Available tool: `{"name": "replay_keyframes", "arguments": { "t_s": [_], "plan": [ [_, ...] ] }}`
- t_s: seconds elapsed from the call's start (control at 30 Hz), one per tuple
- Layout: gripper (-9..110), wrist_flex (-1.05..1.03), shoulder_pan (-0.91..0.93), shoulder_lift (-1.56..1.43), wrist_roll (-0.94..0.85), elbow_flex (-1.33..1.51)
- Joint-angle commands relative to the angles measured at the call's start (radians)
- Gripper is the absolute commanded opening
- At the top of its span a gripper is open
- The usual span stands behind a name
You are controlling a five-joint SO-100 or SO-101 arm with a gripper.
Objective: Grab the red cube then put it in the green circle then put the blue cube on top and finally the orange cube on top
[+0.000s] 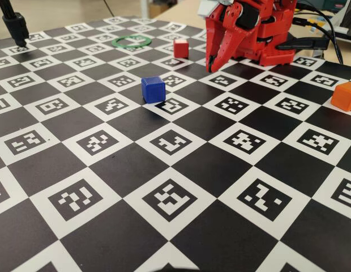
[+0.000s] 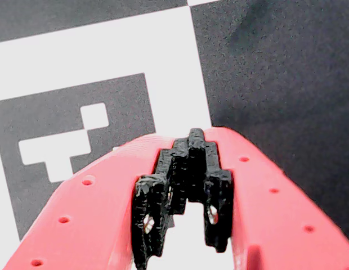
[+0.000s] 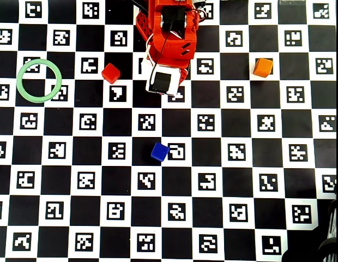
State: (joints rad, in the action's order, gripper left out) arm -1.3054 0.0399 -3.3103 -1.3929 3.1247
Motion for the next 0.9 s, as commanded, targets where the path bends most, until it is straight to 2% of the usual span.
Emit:
{"name": "replay_keyframes", "arguments": {
  "t_s": [0.0,0.87],
  "plan": [
    [-5,-0.037,-0.009,-0.049,-0.003,0.057],
    [-5,-0.037,-0.009,-0.049,-0.003,0.057]
  ]
}}
